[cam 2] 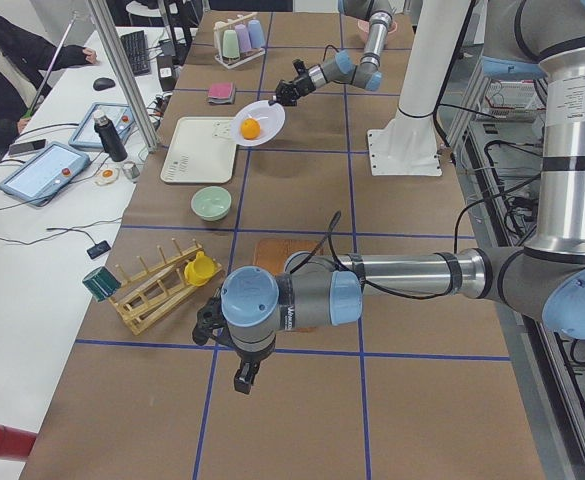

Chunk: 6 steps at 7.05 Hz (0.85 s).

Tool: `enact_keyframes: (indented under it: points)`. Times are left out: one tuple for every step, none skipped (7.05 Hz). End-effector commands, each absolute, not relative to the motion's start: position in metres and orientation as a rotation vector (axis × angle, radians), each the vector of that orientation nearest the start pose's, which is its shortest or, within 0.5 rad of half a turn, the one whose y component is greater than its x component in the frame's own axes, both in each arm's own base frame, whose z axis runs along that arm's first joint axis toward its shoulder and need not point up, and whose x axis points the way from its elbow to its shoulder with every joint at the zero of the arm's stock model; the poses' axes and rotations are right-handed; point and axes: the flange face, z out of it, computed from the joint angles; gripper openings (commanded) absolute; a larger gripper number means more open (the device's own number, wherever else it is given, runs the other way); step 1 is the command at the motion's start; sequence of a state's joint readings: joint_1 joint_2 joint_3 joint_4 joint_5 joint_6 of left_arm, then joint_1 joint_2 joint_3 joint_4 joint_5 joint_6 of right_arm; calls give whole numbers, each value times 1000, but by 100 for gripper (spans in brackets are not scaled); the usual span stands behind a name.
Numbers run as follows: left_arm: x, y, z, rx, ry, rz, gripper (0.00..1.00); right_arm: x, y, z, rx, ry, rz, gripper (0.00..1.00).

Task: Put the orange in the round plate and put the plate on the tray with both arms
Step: 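Carry the plate with the orange onto the cream bear tray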

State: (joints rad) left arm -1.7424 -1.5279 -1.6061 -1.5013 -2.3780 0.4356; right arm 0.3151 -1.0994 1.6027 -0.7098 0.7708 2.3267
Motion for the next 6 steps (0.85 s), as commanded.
enact_keyframes:
  points:
    - [-140,-451,666,172,793,220,99,-555,-470,265,445,-1492,1543,0]
    - [-140,-452,666,173,793,220,99,-571,-507,250,461,-1441,1603,0]
    - [-140,-452,665,175,792,221,99,-577,-541,246,450,-1386,1693,0]
    - [-140,-452,662,179,791,222,99,-593,-556,232,456,-1340,1702,0]
    - [-140,-452,661,181,790,223,99,-613,-569,219,460,-1317,1713,0]
    - [-140,-452,662,178,791,221,99,-633,-580,227,476,-1263,1711,0]
